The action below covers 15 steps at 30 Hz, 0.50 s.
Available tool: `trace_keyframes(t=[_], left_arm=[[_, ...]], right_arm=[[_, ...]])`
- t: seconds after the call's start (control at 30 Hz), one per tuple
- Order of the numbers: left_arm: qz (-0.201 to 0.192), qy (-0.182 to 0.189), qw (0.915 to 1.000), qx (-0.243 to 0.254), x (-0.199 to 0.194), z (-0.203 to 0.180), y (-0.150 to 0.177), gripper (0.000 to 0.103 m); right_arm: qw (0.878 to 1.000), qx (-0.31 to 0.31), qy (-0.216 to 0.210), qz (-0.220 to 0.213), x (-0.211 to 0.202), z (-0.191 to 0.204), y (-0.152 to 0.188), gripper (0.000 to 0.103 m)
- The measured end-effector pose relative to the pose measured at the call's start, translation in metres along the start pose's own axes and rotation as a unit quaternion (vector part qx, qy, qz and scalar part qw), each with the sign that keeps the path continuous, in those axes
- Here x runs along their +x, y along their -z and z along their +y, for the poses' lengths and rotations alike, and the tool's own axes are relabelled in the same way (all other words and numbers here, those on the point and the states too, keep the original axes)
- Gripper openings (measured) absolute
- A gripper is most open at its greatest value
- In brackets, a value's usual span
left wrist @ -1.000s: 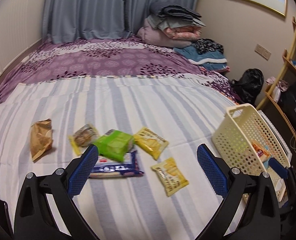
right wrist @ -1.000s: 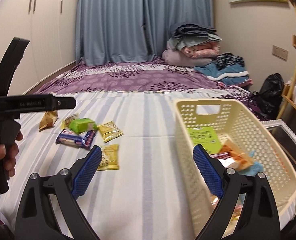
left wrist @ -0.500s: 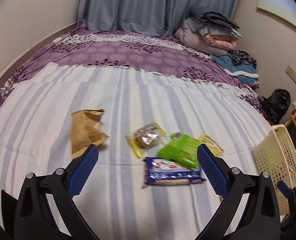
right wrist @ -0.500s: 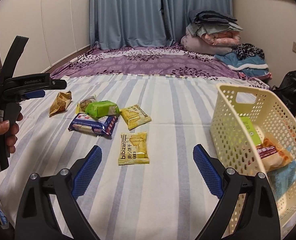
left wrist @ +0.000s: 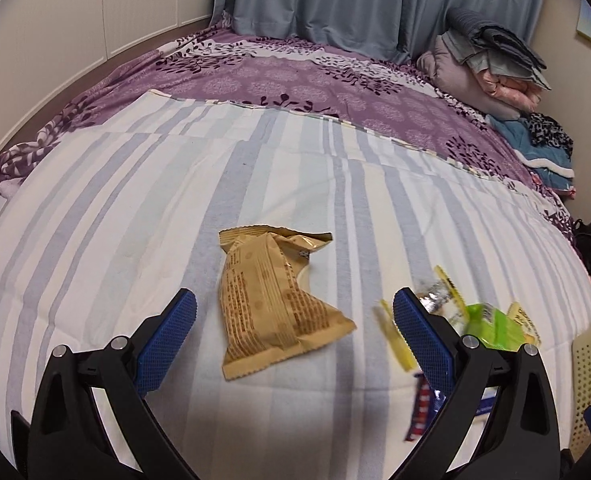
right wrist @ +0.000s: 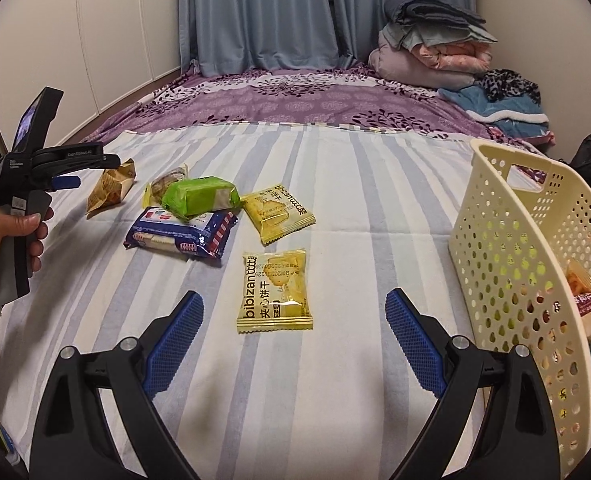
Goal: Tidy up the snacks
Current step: 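Grasp the brown crinkled snack bag with the left gripper while the right grasps the yellow bibizan pack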
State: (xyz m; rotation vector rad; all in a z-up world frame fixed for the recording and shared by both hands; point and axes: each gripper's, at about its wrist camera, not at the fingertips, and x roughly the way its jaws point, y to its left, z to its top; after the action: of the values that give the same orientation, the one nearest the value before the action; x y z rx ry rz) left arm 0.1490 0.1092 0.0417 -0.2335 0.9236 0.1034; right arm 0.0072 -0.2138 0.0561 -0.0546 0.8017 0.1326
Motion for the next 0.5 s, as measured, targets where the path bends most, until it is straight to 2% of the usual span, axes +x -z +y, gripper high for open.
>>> trace_keyframes(t=[0.5], left_arm=[[0.023, -0.029, 0.9991, -0.02, 0.056, 0.018, -0.015, 0.1]], right_arm=[[1.0, -0.004, -0.002, 0.018, 0.024, 0.007, -0.007, 0.092]])
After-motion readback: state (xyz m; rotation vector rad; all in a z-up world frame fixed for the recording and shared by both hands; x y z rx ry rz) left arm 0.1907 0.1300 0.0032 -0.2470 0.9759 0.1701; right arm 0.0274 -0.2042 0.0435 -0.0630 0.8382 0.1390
